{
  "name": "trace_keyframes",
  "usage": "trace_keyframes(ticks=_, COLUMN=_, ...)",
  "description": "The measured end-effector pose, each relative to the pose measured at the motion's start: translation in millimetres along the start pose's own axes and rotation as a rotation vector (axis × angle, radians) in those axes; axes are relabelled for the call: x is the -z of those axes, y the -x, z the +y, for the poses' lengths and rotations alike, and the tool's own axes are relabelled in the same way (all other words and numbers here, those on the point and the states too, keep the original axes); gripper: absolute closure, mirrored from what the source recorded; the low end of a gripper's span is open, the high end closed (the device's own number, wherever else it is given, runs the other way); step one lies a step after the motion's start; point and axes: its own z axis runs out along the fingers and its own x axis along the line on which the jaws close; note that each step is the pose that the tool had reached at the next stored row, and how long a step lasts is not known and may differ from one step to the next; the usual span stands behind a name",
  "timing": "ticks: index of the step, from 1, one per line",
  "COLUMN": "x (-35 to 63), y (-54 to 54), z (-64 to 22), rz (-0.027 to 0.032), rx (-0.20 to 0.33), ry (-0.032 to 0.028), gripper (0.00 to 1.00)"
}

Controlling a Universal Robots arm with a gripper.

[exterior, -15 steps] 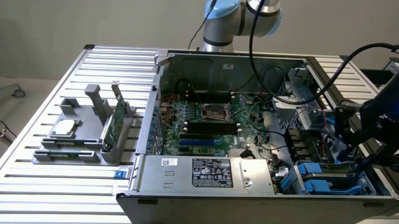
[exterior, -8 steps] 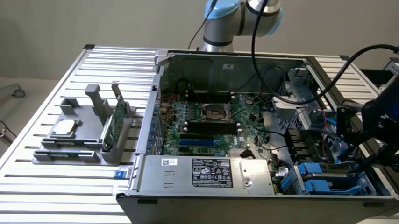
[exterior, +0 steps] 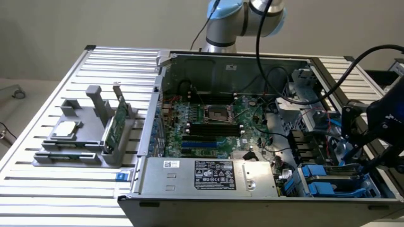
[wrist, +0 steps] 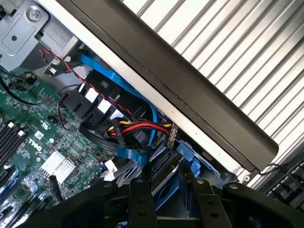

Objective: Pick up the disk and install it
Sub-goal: 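Insert the first disk wire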

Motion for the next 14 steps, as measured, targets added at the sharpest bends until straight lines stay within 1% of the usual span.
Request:
trace_keyframes(ticks=2, x=1.3, y=0.0, z=0.1, rz=-0.0001, rx=-0.005, ry=-0.0002, gripper=0.64)
trace_keyframes(ticks=7, x=17.0, y=1.0, z=-0.3, rz=0.0030, rx=-0.011, ry=-0.0038, gripper=0.64)
trace_keyframes(ticks=8, x=18.6, y=1.1, z=-0.3, rz=0.0034, rx=-0.012, ry=-0.0044, gripper=0.64)
trace_keyframes(ticks=11, x=18.8, y=1.9, z=0.0, rz=0.0039, rx=-0.016, ry=-0.0045, gripper=0.64)
trace_keyframes(ticks=14, x=15.9, y=3.3, z=-1.2, rz=0.0040, rx=-0.025, ry=-0.0043, gripper=0.64)
